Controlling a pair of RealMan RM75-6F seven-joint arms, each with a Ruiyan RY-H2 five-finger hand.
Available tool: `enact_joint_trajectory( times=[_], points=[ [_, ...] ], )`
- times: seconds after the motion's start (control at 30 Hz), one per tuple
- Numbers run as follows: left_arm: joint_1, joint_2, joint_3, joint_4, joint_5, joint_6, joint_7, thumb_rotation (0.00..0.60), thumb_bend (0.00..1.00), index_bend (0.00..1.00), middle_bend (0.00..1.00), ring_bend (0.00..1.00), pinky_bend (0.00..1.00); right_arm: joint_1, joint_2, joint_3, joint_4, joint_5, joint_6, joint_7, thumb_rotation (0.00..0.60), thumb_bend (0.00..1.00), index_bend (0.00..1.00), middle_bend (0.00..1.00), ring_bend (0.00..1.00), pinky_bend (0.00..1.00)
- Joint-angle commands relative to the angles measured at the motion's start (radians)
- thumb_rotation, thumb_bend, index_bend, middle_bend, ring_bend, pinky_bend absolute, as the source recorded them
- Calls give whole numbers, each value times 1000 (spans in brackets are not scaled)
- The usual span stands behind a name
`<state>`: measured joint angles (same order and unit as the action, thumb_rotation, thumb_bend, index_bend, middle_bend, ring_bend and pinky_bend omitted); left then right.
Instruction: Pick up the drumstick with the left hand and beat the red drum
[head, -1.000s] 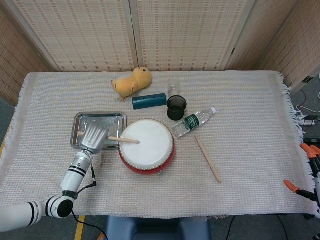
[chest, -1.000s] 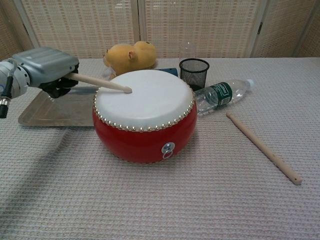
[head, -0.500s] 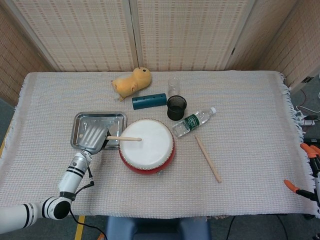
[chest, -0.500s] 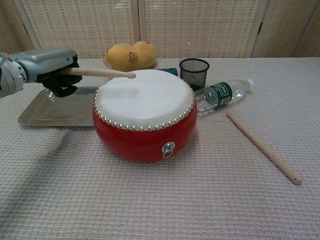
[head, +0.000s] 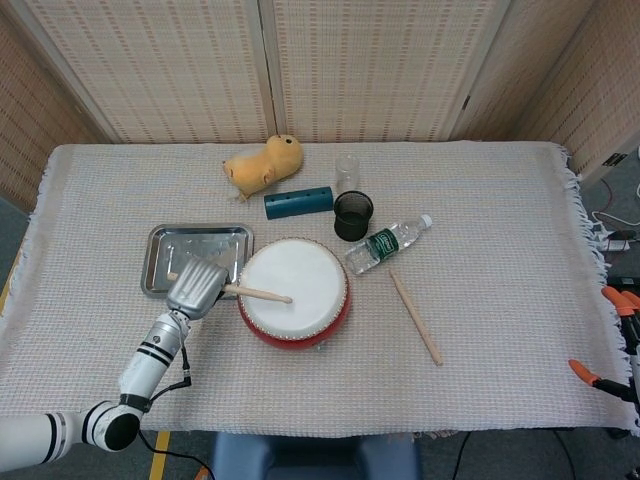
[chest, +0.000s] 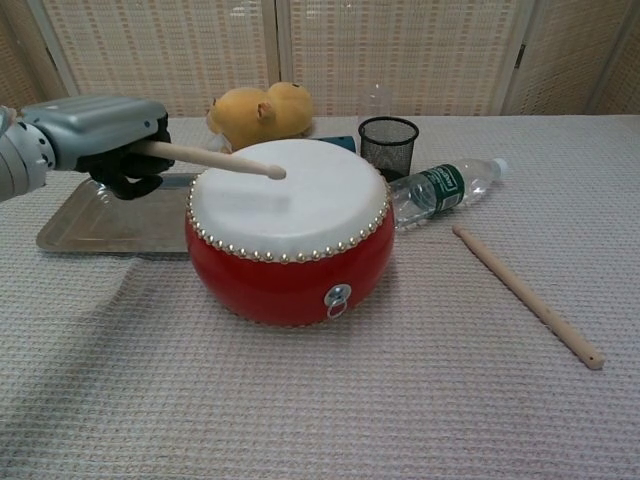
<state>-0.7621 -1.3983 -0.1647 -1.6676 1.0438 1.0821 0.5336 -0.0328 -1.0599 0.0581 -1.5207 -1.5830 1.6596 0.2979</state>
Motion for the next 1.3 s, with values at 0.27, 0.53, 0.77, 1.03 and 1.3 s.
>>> enact_joint_trajectory(
  times=[0.27, 0.53, 0.77, 1.03, 1.3],
  points=[
    [-10, -31, 53, 71, 23, -7, 130, 600, 721, 1000, 1000, 998, 1000, 4, -4, 2, 9, 4, -10, 9, 600, 85, 37, 126, 0, 39],
    [12, -27, 14, 51, 9, 24, 58, 600, 720, 1000, 1000, 997, 1000, 4, -2, 2, 7, 4, -9, 7, 600, 86, 36, 126, 0, 39],
    [18, 0, -33, 36, -14, 12, -37, 600, 720, 1000, 1000, 998, 1000, 6, -3, 2, 4, 4, -13, 4, 600, 85, 37, 126, 0, 39],
    [-13, -88, 29, 154, -15, 31, 165, 600, 719, 1000, 1000, 998, 1000, 8, -5, 2, 10, 9, -21, 8, 600, 85, 36, 126, 0, 39],
    [20, -69, -41, 77, -56, 75, 60, 600, 719, 1000, 1000, 998, 1000, 7, -4, 4, 12, 12, -20, 10, 600, 86, 37, 126, 0, 39]
  ],
)
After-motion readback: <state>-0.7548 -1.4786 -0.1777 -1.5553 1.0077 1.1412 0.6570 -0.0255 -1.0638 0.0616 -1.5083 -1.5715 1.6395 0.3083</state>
